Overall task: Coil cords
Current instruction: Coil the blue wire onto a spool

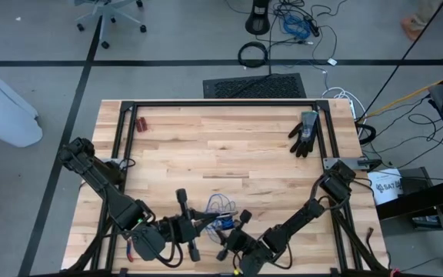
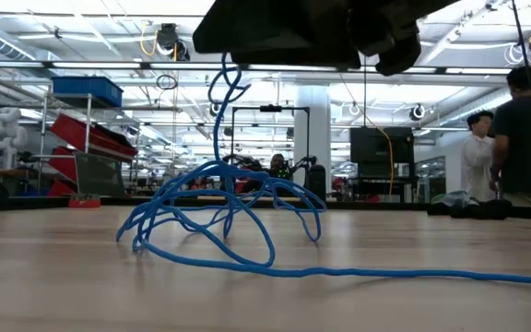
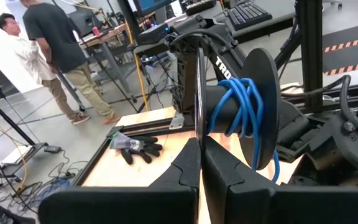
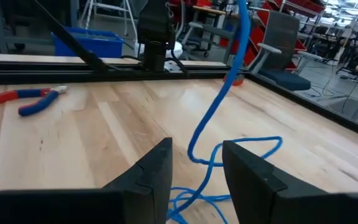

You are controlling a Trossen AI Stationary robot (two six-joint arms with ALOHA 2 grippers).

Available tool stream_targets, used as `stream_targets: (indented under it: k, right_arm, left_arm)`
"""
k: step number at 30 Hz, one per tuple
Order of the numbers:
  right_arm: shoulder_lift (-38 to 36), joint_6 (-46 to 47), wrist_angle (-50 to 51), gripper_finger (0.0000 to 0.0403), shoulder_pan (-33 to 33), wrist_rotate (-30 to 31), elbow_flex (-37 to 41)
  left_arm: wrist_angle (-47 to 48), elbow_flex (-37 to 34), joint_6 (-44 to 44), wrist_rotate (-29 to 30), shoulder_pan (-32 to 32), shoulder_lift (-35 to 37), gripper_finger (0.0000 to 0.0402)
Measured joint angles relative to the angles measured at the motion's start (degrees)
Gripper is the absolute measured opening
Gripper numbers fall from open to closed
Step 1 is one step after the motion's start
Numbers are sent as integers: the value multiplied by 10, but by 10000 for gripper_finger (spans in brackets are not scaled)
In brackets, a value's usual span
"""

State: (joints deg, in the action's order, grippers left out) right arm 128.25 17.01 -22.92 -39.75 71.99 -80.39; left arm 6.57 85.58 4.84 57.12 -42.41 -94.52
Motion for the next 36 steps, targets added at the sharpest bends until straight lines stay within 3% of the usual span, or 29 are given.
stream_targets:
  k: [6, 13, 20, 36]
  right_arm:
    - [0, -12, -13, 102, -9, 17, 0]
    - [0, -51, -51, 8, -17, 31, 0]
    - [0, -62, -55, 2, -17, 93, 0]
    - [-42, -63, -49, 0, -57, 90, 0]
  left_arm:
    - [0, 0, 0, 0, 0, 0, 6]
    - [2, 0, 0, 1, 0, 0, 6]
    - [-3, 0, -1, -12, -9, 0, 6]
    - [-20, 0, -1, -27, -24, 0, 6]
